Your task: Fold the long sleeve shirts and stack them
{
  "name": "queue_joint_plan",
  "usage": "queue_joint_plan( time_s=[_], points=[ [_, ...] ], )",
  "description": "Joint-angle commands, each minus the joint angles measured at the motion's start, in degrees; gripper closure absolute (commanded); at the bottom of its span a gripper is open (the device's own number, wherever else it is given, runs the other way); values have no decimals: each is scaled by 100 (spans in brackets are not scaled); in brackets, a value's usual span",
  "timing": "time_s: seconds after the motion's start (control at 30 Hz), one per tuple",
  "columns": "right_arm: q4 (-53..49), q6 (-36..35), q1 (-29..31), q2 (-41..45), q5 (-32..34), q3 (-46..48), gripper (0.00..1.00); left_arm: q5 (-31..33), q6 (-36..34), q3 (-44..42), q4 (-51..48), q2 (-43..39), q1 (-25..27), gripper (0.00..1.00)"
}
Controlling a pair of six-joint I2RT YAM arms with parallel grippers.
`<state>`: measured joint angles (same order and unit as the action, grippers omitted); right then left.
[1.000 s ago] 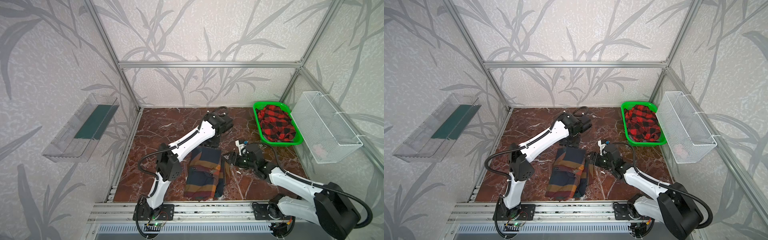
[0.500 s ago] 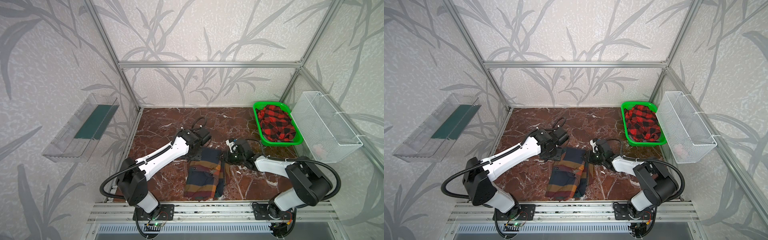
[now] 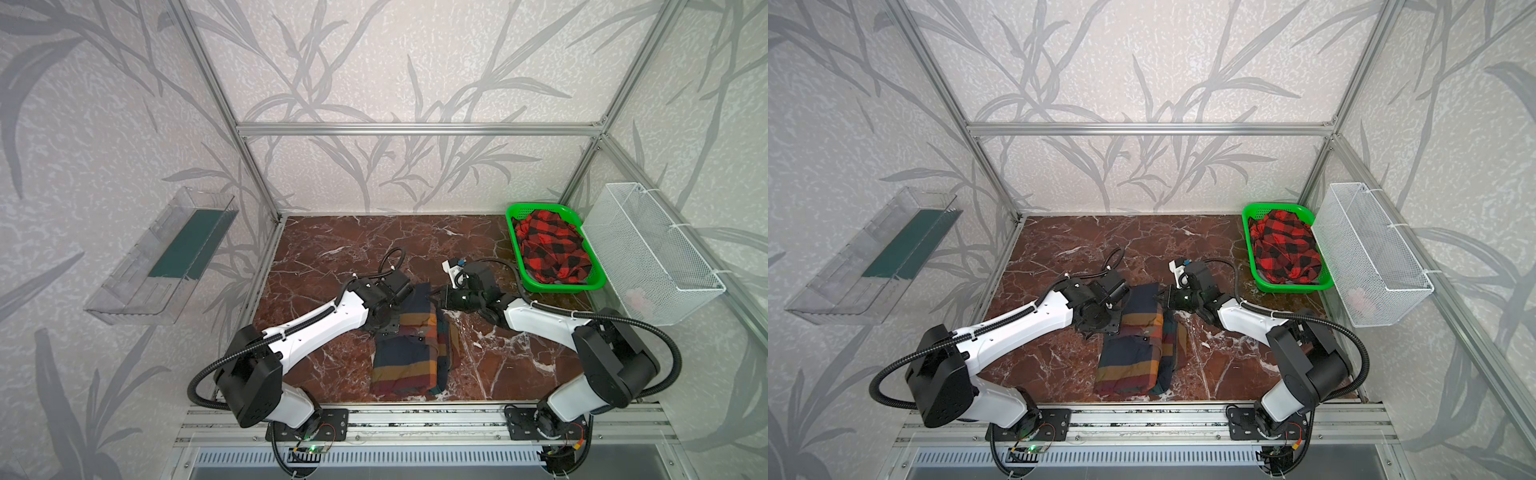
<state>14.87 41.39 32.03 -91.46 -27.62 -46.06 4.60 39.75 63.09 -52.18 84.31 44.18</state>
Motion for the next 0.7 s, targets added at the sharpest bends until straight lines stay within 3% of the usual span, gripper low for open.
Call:
queue_joint_plan(
  time_s=[0.0,0.13,0.27,0.33,0.5,0.67],
  points=[
    [74,-137,1,-533,-105,-268,100,-259,129,-130,265,-99,55,41],
    [451,94,-65,-982,-235,-212,93,-460,382,-262,446,-123,299,41],
    [206,105,-84,-481,-106,-9,69,-455,620,-275,438,-83,668,41],
    [-135,33,-77,-8,104,104,62,-502,734,-282,504,-62,858,41],
    [-906,-15,3,864,323,435,60,-682,989,-187,626,71,1309,41],
    [-407,397,168,1309,-35,1038,64,-802,1165,-275,946,142,1771,41]
  ],
)
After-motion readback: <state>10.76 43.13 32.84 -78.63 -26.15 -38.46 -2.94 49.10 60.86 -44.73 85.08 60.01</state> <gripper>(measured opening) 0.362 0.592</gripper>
